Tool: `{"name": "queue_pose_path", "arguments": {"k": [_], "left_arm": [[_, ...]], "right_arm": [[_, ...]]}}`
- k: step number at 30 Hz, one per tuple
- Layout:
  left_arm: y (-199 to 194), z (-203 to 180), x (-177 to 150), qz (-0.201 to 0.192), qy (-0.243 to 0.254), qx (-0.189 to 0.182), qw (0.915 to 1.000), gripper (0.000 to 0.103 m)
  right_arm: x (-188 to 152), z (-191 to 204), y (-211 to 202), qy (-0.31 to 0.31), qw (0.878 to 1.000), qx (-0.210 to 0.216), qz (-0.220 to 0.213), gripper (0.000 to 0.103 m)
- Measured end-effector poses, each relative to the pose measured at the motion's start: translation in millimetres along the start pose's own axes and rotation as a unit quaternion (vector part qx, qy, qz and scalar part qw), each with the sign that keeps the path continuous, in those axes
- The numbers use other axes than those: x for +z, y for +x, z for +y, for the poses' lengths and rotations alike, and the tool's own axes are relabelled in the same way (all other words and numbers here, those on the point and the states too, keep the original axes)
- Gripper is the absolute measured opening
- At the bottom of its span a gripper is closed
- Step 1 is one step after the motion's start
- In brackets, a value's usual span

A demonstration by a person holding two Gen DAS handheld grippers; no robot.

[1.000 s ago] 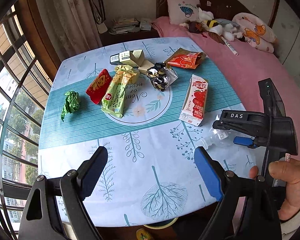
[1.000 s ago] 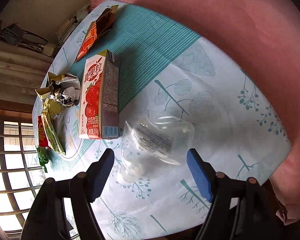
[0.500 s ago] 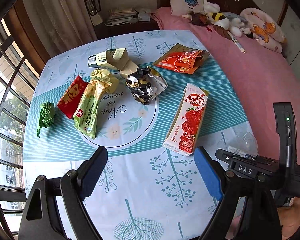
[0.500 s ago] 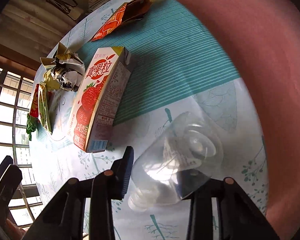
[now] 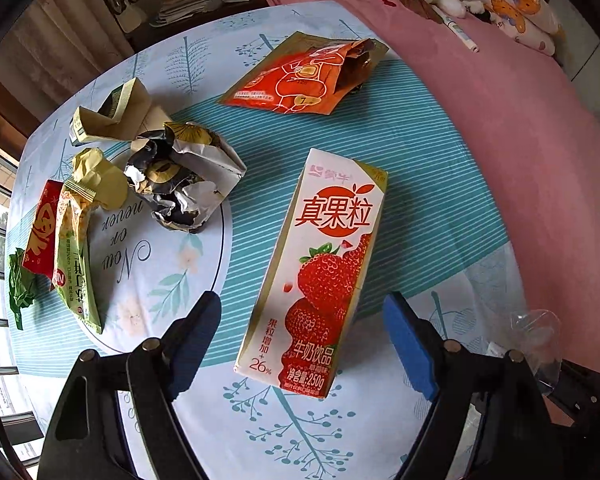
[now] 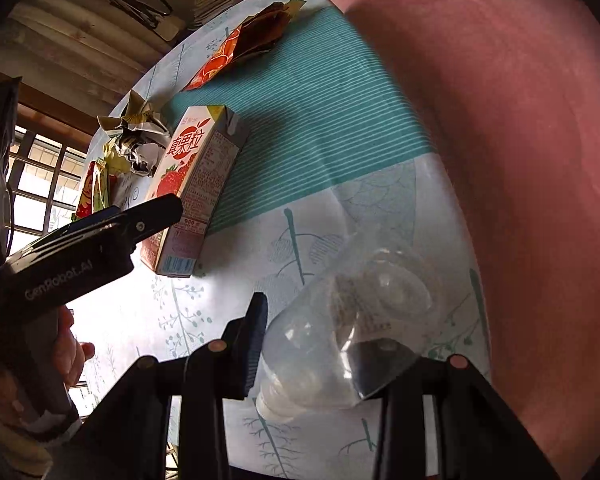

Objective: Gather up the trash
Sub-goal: 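Grasp the strawberry milk carton with the left tool while the right tool holds the bottle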

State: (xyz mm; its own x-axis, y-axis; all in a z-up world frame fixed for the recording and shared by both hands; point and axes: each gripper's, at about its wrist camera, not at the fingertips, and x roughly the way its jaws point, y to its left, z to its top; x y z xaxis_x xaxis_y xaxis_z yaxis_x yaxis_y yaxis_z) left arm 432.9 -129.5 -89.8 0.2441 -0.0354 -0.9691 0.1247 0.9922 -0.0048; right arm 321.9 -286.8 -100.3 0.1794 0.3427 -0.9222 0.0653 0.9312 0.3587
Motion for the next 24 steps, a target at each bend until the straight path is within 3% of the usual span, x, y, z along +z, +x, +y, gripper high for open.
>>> {"name": "queue_pose_path", "arguments": {"k": [3,11,24], "left_arm": [[14,-2,6,0.022,-0.001,-0.005,0.9998,0.056],[7,2,-8,0.005,-0.017,-0.018,0.9997,0.052],[-50,41,-104,-0.026,-0.052,-0.023,0.9980,0.049]], "right_arm": [[-3,-4,3,0.005,1.000,-0.001,0.007,0.035],[-6,-7,4,0.017,1.000,0.012,0.008,0.035],[-22,28,-3,-0.016,0.999,0.028,0.005,0.035]]}}
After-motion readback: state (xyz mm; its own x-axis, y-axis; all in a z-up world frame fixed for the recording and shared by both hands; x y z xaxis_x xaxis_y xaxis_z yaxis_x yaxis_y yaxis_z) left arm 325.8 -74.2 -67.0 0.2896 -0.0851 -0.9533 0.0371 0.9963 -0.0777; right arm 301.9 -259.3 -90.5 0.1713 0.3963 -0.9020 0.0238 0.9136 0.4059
